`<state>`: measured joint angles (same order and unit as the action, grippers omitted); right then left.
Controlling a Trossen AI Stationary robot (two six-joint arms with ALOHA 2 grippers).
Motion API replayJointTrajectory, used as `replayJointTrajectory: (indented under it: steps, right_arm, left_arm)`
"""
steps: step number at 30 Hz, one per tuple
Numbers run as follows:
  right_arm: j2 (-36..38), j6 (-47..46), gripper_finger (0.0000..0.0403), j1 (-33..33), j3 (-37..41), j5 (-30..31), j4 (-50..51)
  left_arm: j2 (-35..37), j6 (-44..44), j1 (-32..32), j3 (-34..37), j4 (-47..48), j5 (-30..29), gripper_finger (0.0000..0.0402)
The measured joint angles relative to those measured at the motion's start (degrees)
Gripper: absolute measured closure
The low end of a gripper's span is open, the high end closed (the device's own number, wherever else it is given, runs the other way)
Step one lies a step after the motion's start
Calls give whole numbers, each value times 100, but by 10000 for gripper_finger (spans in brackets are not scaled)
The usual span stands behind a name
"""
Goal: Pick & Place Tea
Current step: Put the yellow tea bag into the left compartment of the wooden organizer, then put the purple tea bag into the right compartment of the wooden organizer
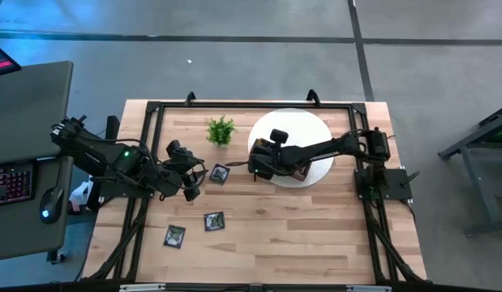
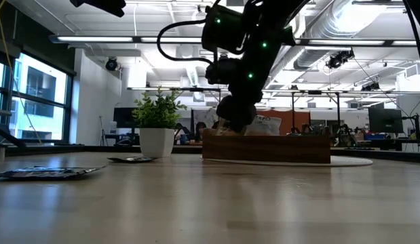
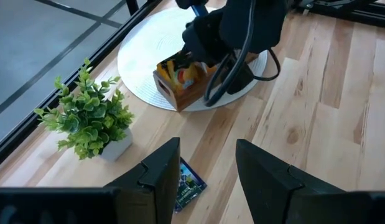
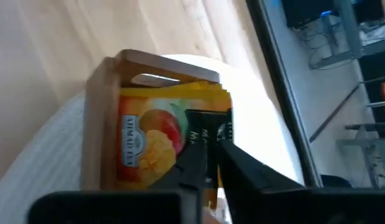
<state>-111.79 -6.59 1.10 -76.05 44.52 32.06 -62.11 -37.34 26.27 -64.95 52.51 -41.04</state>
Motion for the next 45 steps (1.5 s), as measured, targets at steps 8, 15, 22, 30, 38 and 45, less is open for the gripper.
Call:
replayJointTrajectory:
  steps: [8,15,22,30,38,45]
  right_arm:
    - [86,196,281,-224,2,301,-203]
    - [304,-75,261,-585,0,-1406,-1397]
    - [54,60,271,-773,-4,-3549,-3279]
    - [-526,252,283,-1052,1,-4095,-4087]
    - [-1222,506,285,-1442,4,-4519,-4677]
    - [-1279,-969,279,-1594,-4,-4079,-4988]
  left_arm:
    - [0,-2,-1,0,2,61,247]
    - [-96,-127,1,250,34,512,247]
    - [-90,-1168,1,1002,-66,1280,247]
    - [-87,-1784,115,2146,-1551,2274,247]
    - [-454,-2298,287,3029,-3418,3599,247]
    - [-1212,-1940,967,3324,-4016,3079,247]
